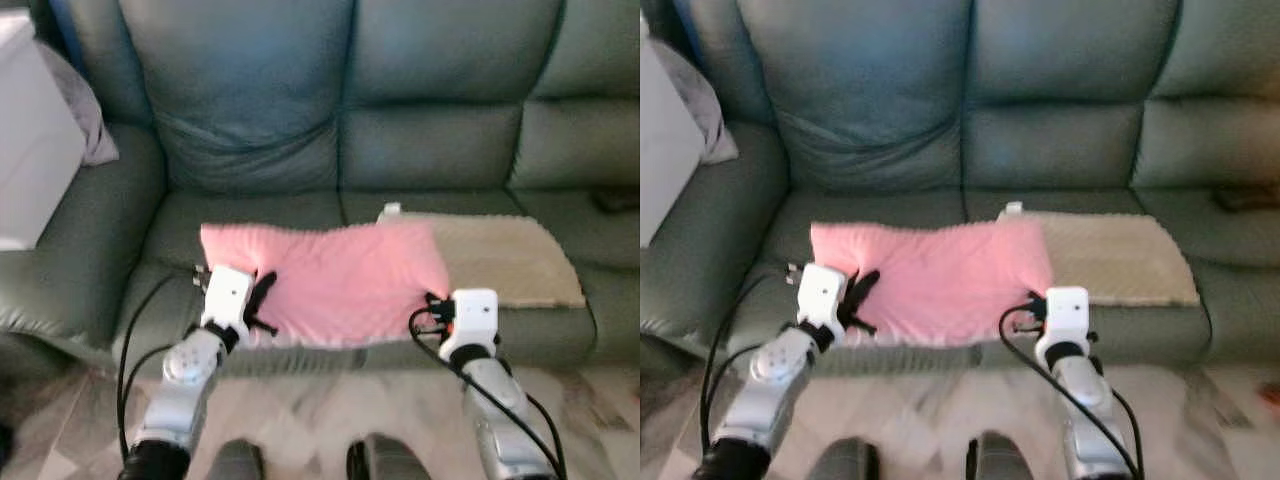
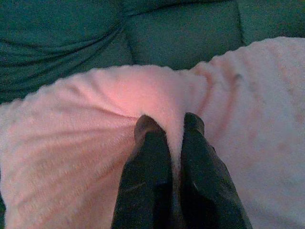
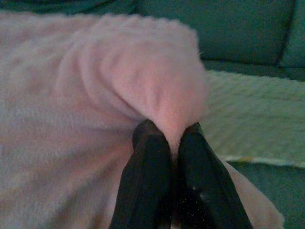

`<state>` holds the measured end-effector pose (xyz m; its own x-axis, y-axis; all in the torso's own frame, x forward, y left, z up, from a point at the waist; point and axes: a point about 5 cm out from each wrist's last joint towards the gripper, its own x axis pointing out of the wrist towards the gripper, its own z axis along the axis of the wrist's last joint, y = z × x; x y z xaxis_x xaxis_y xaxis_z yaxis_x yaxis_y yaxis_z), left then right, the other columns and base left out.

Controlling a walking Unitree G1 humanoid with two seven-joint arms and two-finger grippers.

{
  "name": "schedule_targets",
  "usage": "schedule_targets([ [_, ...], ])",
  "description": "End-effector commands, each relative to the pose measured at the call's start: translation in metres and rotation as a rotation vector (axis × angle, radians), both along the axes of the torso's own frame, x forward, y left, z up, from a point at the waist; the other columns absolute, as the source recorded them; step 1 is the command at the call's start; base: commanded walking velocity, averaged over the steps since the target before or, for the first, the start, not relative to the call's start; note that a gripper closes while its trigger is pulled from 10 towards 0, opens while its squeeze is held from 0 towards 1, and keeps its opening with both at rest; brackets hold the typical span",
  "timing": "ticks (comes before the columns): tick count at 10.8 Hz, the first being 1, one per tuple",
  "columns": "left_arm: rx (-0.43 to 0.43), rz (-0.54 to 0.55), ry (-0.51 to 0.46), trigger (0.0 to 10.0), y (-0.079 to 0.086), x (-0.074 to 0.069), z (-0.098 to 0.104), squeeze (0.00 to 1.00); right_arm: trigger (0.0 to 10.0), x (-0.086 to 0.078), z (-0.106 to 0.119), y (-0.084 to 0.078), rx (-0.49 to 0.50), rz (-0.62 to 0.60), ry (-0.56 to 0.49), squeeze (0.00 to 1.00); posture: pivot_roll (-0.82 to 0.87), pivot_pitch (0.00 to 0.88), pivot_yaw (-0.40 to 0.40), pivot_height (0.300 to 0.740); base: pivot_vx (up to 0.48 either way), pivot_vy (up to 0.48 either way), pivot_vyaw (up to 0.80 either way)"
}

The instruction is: Move the pillow to the sofa

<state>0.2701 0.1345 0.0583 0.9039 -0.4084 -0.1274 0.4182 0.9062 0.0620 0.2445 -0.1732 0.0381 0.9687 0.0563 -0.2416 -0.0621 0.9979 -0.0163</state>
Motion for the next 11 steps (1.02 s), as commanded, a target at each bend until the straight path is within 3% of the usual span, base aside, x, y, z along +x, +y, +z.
schedule_targets([
  [1,0.013,0.008,-0.011,10.0,0.005,0.000,0.003,0.00,10.0,0.005,0.007,0.008,0.015,0.022,-0.035,0.00,-0.06,0.132,-0.024,0.740,0.000,0.420,0.00],
  [4,0.011,0.009,-0.022,10.0,0.002,0.003,0.005,0.00,10.0,0.009,0.007,0.006,0.055,-0.005,-0.031,0.00,-0.06,0.132,-0.027,0.740,0.000,0.424,0.00],
  [8,-0.007,0.047,-0.019,10.0,0.004,0.004,0.004,0.00,10.0,0.015,0.016,0.009,0.054,0.046,-0.064,0.00,-0.07,0.122,-0.043,0.740,0.000,0.000,0.00],
  [11,-0.018,0.047,-0.030,10.0,0.004,0.007,0.006,0.00,10.0,0.015,0.016,0.007,0.048,0.040,-0.069,0.00,-0.08,0.117,-0.044,0.740,0.101,0.000,0.50],
])
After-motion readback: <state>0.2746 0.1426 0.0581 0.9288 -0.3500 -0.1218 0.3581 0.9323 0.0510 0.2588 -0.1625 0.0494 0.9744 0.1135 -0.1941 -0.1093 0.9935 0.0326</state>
